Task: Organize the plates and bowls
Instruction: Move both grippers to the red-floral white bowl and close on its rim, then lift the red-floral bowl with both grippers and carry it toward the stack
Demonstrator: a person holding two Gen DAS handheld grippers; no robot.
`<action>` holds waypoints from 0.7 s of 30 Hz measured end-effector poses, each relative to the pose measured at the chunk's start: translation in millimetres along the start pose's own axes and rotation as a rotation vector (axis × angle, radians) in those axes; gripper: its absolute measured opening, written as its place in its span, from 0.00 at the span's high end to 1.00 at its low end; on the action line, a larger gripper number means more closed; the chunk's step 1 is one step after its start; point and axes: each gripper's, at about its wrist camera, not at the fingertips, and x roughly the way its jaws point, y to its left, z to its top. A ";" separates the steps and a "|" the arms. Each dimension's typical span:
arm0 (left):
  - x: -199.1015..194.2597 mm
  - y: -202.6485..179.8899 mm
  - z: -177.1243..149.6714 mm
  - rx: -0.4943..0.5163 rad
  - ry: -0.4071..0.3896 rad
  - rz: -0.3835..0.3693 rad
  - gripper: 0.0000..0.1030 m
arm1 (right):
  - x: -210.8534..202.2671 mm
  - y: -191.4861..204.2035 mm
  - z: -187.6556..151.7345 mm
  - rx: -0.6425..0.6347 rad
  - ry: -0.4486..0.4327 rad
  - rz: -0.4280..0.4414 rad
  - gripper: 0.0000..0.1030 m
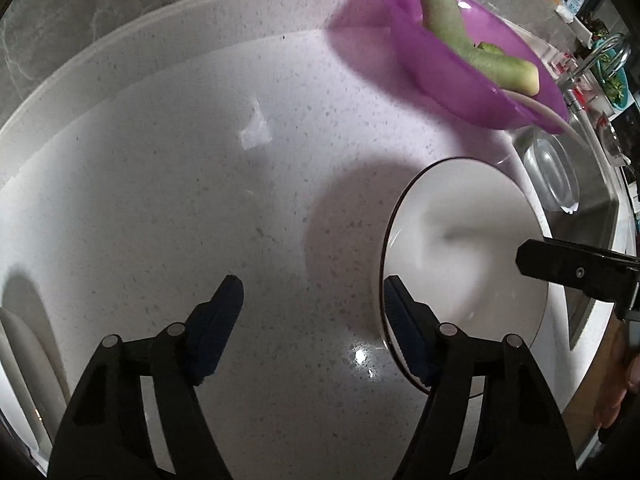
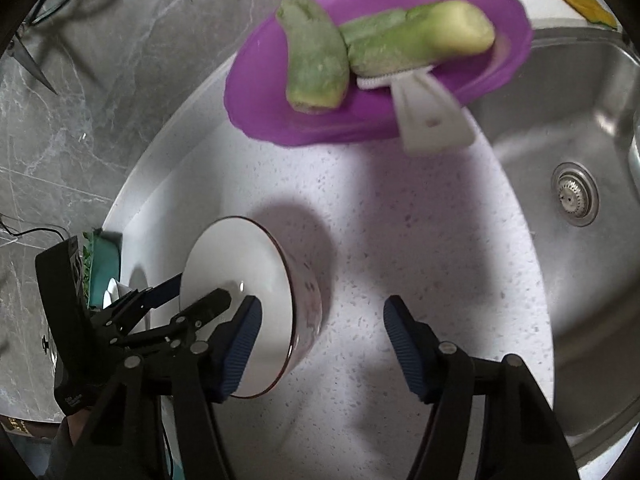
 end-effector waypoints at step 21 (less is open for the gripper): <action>19.4 -7.4 14.6 -0.006 0.012 -0.178 0.90 | 22.8 -4.3 0.5 0.042 0.076 0.096 0.77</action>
